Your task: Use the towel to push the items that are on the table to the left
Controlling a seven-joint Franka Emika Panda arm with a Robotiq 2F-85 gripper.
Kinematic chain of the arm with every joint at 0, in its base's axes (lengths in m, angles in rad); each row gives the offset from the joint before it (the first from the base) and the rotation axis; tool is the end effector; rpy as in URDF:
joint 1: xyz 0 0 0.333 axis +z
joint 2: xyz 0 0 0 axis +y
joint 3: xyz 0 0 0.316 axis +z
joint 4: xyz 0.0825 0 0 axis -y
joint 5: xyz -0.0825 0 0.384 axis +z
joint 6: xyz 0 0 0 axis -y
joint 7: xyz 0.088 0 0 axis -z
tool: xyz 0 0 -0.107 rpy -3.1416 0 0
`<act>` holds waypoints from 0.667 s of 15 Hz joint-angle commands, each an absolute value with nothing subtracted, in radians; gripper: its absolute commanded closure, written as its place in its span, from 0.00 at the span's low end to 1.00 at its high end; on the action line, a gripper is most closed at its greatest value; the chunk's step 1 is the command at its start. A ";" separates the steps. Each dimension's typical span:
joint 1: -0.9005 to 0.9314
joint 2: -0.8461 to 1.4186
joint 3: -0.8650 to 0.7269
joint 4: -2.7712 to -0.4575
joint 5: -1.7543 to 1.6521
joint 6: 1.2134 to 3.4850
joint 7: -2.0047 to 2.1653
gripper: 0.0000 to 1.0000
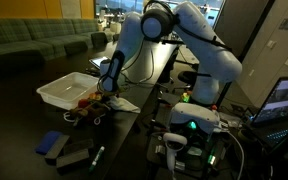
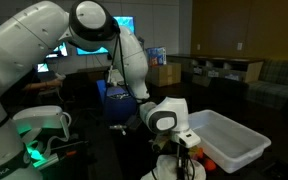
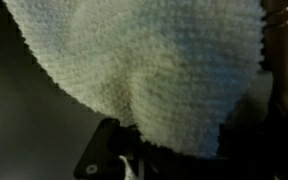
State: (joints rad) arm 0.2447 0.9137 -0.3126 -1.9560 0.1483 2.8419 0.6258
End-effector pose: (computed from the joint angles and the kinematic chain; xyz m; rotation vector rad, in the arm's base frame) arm 0.5789 -0.0557 0.0286 2.7652 -1.0375 0.1184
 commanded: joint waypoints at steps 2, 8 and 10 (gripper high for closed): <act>0.255 0.891 -0.254 -1.987 0.168 2.822 0.651 1.00; 0.272 0.873 -0.183 -2.006 0.174 2.820 0.670 1.00; 0.284 0.862 -0.158 -2.016 0.174 2.821 0.674 1.00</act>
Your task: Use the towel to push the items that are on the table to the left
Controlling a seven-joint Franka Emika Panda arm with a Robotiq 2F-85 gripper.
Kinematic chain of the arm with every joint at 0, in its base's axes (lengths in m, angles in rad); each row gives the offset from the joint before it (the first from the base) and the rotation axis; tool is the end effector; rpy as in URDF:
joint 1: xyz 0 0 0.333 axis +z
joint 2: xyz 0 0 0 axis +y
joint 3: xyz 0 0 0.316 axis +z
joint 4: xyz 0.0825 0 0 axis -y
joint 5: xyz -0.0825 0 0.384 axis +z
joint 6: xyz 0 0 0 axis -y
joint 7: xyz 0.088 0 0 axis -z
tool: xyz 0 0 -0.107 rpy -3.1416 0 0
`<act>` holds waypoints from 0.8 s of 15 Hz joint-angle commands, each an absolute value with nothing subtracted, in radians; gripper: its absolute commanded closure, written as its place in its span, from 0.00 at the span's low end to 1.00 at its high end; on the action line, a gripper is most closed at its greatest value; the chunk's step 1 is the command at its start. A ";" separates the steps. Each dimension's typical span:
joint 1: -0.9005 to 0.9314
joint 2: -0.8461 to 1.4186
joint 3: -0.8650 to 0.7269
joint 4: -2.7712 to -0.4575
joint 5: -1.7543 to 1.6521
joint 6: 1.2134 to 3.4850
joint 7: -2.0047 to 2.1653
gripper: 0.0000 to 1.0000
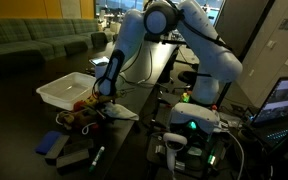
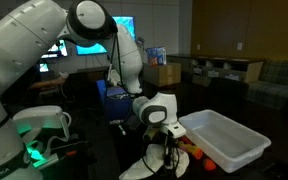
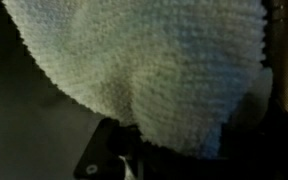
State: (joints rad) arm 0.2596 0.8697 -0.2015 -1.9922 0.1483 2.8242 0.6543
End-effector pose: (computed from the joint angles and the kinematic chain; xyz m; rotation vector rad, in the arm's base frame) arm 0.5689 0.0183 0.0276 2.8661 -0.9964 0.0397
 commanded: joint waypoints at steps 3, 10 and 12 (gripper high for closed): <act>0.316 0.867 -0.123 -2.010 0.174 2.829 0.692 1.00; 0.418 0.872 -0.096 -1.978 0.159 2.841 0.747 1.00; 0.430 0.865 -0.081 -1.975 0.160 2.842 0.752 1.00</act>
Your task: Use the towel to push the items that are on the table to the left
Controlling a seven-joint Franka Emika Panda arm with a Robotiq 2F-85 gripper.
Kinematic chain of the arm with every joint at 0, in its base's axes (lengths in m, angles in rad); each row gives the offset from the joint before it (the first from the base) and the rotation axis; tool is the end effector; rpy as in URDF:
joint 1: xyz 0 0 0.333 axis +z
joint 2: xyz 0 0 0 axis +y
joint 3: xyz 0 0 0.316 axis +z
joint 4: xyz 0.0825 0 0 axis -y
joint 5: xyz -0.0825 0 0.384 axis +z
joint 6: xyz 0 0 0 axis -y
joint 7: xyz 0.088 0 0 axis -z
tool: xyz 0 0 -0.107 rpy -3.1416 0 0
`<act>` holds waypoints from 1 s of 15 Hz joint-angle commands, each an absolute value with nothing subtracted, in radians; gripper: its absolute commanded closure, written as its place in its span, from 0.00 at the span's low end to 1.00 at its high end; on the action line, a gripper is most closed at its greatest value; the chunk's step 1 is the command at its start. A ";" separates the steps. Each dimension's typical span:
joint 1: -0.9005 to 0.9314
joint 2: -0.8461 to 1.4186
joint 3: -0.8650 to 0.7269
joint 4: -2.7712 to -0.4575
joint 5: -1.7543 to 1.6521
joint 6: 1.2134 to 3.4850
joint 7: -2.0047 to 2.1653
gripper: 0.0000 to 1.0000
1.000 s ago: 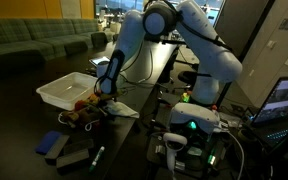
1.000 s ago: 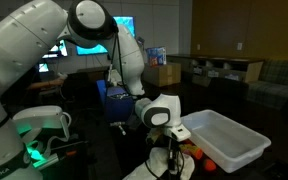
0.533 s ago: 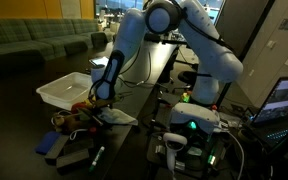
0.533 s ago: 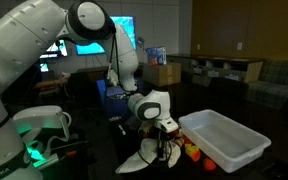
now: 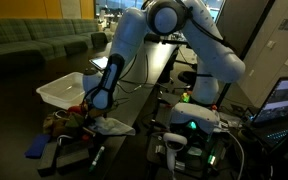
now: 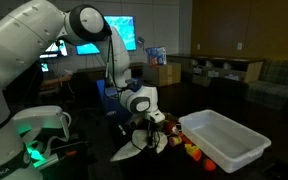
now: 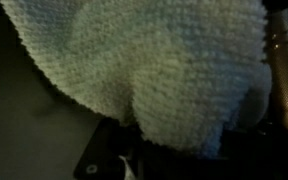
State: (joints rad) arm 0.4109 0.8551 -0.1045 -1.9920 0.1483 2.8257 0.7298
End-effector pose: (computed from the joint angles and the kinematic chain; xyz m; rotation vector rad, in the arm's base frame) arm 0.5466 0.1612 0.0286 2.9975 -0.8129 0.0094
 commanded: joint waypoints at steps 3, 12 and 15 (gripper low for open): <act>0.437 0.855 -0.052 -1.974 0.162 2.846 0.748 1.00; 0.471 0.834 -0.062 -2.004 0.149 2.915 0.738 1.00; 0.462 0.829 -0.077 -2.032 0.143 2.928 0.721 1.00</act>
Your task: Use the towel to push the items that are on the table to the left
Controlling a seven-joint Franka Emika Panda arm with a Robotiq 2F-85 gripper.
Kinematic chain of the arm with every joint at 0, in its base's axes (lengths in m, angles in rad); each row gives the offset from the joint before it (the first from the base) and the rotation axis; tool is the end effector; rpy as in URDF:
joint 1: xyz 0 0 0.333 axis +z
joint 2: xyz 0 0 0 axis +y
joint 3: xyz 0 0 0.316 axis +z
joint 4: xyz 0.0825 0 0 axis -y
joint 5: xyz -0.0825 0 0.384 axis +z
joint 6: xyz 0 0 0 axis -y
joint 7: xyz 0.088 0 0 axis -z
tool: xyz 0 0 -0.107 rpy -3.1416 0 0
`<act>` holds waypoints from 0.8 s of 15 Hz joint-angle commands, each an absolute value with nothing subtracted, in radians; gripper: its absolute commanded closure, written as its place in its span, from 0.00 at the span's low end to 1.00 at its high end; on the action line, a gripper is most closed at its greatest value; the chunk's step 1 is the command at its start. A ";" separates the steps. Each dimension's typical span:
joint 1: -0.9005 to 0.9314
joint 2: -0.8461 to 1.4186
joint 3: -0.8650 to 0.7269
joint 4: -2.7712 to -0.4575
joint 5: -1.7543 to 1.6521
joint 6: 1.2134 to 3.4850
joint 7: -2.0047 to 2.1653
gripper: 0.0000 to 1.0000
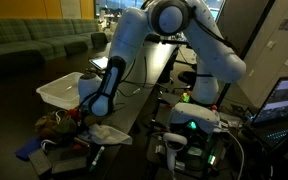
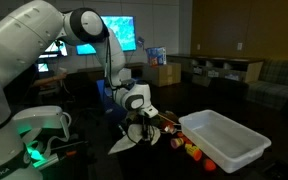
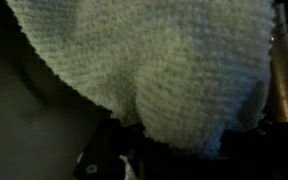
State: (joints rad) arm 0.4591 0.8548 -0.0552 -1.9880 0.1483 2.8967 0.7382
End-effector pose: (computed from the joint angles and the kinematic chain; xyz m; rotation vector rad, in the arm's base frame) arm 0.5355 0.2177 0.0342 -3.0297 0.7047 -0.0762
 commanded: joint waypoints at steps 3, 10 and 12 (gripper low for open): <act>0.459 0.822 -0.101 -2.076 0.133 2.936 0.701 1.00; 0.461 0.795 -0.209 -2.196 0.106 2.971 0.650 1.00; 0.458 0.793 -0.244 -2.220 0.108 2.977 0.642 1.00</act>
State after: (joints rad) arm 0.4574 0.8108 -0.1987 -2.1568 0.1230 2.9426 0.6647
